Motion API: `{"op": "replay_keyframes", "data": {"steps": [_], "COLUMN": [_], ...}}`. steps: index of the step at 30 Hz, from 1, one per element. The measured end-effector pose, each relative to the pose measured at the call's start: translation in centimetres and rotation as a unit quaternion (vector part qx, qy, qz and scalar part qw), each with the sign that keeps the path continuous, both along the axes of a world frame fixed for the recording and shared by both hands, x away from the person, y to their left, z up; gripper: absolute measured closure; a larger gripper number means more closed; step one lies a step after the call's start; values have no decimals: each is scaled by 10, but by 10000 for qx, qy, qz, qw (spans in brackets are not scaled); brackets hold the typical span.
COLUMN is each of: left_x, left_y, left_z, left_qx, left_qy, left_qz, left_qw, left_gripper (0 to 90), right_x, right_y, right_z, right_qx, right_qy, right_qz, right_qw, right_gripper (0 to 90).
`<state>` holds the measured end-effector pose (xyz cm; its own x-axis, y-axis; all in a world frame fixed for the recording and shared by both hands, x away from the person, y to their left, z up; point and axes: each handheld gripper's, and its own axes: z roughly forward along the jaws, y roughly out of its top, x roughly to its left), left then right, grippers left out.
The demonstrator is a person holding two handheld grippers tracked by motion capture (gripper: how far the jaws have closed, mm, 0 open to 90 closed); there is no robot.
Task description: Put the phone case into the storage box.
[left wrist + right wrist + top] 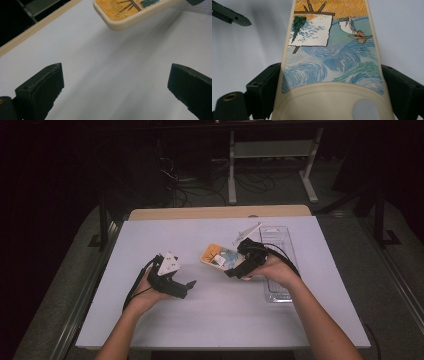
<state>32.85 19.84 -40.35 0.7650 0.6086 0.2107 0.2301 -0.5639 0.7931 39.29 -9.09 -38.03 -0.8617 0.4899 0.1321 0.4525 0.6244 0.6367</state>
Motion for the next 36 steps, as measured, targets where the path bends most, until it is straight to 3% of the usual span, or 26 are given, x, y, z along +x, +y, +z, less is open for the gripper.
{"op": "replay_keyframes", "data": {"steps": [9, 11, 20, 24, 26, 27, 36], "left_x": [-3, -4, -10, -12, -13, -13, -17], "left_y": [-3, -4, -10, -13, -13, -14, -18], "left_z": [-2, -1, -3, -4, -3, -5, -7], "left_qx": [272, 414, 603, 751, 941, 886, 1205], "left_qy": [-307, -410, -790, -988, -1078, -1121, -1426], "left_qz": [3, 4, -24, -35, -60, -48, -119], "left_qw": [9992, 9983, 9950, 9923, 9897, 9897, 9824], "left_gripper": [0, 0, 0, 0, 0, 0, 0], "right_x": [2, 2, 2, 1, 2, 2, 2], "right_y": [-2, -2, -2, -2, -2, -2, -2], "right_z": [0, 0, 0, 0, 0, 0, 0], "right_qx": [-54, -44, -45, -40, -44, -49, -46], "right_qy": [-111, -99, -105, -99, -119, -109, -82], "right_qz": [14, 1, 0, -8, 7, 6, 32], "right_qw": [9999, 9999, 9999, 9999, 9999, 9999, 10000], "right_gripper": [106, 106, 106, 106, 106, 106, 106]}}
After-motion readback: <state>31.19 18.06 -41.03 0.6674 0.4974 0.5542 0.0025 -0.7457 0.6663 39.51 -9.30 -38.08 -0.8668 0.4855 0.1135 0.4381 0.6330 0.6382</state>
